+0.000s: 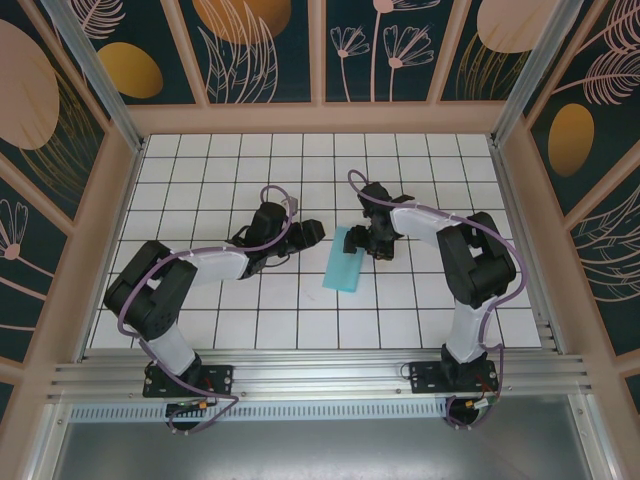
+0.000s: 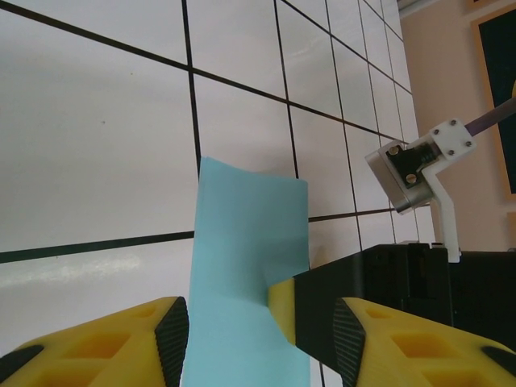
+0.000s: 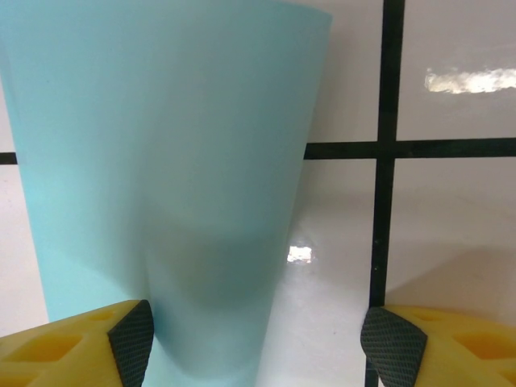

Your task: Fold a paper plane with a square sheet of paper (pick it up from the middle)

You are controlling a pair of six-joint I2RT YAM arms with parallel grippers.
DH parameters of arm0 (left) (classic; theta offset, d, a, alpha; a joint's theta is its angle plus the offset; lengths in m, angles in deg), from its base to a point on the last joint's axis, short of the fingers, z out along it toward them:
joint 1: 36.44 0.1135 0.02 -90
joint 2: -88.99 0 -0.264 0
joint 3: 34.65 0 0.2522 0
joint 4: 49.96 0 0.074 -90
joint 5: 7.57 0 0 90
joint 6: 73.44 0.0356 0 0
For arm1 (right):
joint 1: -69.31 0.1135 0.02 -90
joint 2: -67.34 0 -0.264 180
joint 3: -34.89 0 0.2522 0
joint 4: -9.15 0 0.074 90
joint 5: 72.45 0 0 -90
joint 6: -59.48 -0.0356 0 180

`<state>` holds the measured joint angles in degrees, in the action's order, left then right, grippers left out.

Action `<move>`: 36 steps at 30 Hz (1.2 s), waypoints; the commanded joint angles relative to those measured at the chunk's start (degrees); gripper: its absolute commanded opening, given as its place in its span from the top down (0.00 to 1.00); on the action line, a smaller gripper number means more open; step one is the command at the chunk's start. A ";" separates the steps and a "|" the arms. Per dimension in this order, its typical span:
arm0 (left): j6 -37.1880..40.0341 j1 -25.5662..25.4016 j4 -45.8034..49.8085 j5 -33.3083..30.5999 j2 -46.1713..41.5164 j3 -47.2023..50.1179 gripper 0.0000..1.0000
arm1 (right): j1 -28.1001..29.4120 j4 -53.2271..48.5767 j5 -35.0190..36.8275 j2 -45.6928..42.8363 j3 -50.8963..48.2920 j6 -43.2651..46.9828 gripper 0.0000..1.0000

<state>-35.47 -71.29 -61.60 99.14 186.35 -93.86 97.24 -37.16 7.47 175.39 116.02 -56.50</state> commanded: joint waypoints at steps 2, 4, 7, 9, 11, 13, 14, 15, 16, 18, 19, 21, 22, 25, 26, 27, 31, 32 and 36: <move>-0.35 -0.31 0.18 1.04 0.19 -1.35 0.48 | -0.39 1.53 4.01 7.81 -3.48 1.48 0.24; -0.43 -0.32 0.29 1.22 0.26 -1.46 0.48 | -0.41 1.32 4.35 8.07 -3.48 1.13 0.24; -0.50 -0.40 0.29 1.66 0.50 -1.66 0.52 | -0.41 1.37 4.85 8.08 -3.86 0.47 0.24; -0.78 -0.39 0.22 1.87 0.52 -1.71 0.54 | -0.50 1.66 4.97 8.13 -4.29 0.05 0.24; -0.77 -0.41 0.09 2.25 2.09 -1.92 0.56 | -0.45 2.18 4.38 8.21 -4.62 0.22 0.24; -1.08 -0.44 0.27 2.10 2.60 -2.10 0.56 | -0.50 2.28 4.19 8.48 -4.52 -0.16 0.24; -1.27 -0.48 0.10 2.04 2.73 -2.11 0.57 | -0.46 2.39 3.96 8.49 -4.55 -0.30 0.24; -1.23 -0.44 0.01 2.09 2.74 -2.10 0.59 | -0.50 2.57 3.69 8.53 -4.54 -0.24 0.24; -1.31 -0.40 -0.17 2.19 2.75 -2.12 0.59 | -0.49 2.61 3.62 8.47 -4.55 -0.05 0.25; -1.25 -0.40 -0.26 2.18 2.90 -2.05 0.59 | -0.57 2.28 4.45 8.33 -4.49 -0.04 0.25; -1.29 -0.46 -0.10 2.27 3.18 -2.10 0.60 | -0.56 2.10 4.72 8.47 -4.40 0.05 0.25; -2.10 -0.41 0.03 2.28 3.89 -2.45 0.63 | -0.65 2.06 4.81 8.58 -4.36 0.05 0.25; -3.14 -0.47 -0.50 2.29 4.37 -2.58 0.66 | -0.68 2.29 4.58 8.58 -4.57 0.01 0.25; -5.17 -0.79 -1.52 3.12 6.42 -3.83 0.79 | -0.61 2.90 4.11 8.84 -5.06 -0.38 0.25; -5.44 -1.08 -0.88 3.15 7.21 -4.59 0.85 | -0.59 2.94 4.10 8.86 -5.27 -0.48 0.25; -5.78 -1.35 -0.23 2.98 7.94 -5.22 0.90 | -0.59 3.10 4.13 8.98 -5.33 -0.56 0.25; -5.89 -2.76 4.48 1.95 11.27 -9.13 1.00 | -0.59 3.15 4.45 9.04 -5.81 -0.57 0.25; -5.88 -3.06 6.01 1.39 11.91 -9.86 1.00 | -0.52 3.17 4.54 9.06 -5.92 -0.57 0.25; -5.98 -3.86 8.87 0.41 14.21 -12.57 1.00 | -0.58 3.46 4.28 9.10 -6.20 -0.65 0.25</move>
<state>-40.76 -74.72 -56.53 100.73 198.94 -104.24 97.21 -36.95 7.93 175.87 115.60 -57.37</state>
